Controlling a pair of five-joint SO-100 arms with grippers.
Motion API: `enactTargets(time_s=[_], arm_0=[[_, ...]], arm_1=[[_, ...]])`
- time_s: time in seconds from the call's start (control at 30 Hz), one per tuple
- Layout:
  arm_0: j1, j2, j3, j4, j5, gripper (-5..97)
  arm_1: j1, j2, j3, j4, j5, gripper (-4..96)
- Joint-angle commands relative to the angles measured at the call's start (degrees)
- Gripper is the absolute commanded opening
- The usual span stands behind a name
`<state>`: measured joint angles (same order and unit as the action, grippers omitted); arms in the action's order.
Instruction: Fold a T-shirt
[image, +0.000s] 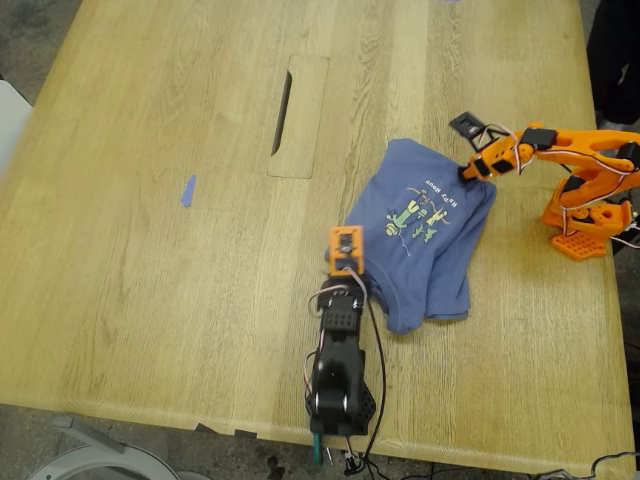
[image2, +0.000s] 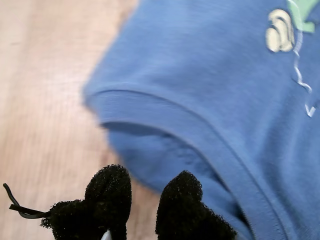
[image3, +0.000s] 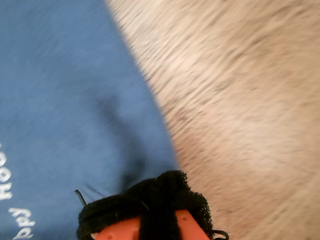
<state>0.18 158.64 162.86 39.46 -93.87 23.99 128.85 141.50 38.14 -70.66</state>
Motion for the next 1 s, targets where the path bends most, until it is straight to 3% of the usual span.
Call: enactTargets(time_s=[0.0, 0.17, 0.4, 0.73, 0.97], arm_0=[[-5.5, 14.2, -0.1, 7.3, -0.2, 13], [-16.9, 23.7, -1.4, 12.7, 0.4, 13], [-40.7, 30.6, -2.3, 14.3, 0.3, 10], [-66.7, 36.2, 0.8, 15.6, -1.9, 8], [-81.7, 48.2, 6.9, 24.1, -1.2, 2]], arm_1=[[3.3, 3.4, 0.0, -0.6, 0.1, 0.0], [13.0, 4.5, -2.2, -2.6, -0.8, 0.0], [35.9, 7.2, -2.5, -5.6, -3.0, 0.0], [67.5, 21.8, 13.3, -9.6, -6.4, 0.0], [79.2, 36.2, 27.0, -9.0, -9.1, 0.0]])
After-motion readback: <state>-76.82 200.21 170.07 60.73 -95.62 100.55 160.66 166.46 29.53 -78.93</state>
